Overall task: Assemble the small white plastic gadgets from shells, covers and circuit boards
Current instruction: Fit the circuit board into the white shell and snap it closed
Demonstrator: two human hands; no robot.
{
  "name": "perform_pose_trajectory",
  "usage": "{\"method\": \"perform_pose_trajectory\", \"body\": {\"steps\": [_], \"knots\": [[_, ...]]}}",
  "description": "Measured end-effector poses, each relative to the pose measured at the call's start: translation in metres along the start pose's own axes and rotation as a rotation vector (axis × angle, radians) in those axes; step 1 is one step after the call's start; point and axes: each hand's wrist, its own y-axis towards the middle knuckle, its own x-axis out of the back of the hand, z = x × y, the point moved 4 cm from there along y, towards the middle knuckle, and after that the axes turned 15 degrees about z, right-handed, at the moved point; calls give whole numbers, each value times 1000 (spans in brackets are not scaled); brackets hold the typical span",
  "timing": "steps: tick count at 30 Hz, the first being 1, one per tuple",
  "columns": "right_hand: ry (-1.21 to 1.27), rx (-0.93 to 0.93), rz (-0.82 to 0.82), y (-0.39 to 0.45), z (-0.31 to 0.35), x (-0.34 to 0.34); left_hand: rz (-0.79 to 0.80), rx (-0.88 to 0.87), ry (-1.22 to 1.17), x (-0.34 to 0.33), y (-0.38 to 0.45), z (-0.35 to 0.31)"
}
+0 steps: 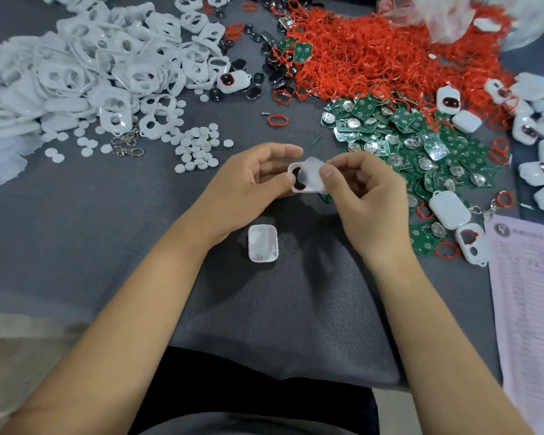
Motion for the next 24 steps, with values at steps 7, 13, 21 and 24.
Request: {"method": "perform_pose_trajectory", "body": {"steps": [7,13,21,24], "knots": [[-92,3,-29,-1,1,3,42,-8,65,-1,0,0],[-175,48,-88,-4,3,1,52,-19,74,0,-1,-1],[-138,43,-153,-2,3,0,50,-15,68,-1,0,-2],[-127,47,-146,-2,3,-1,48,-15,71,-1,-1,-2]]}}
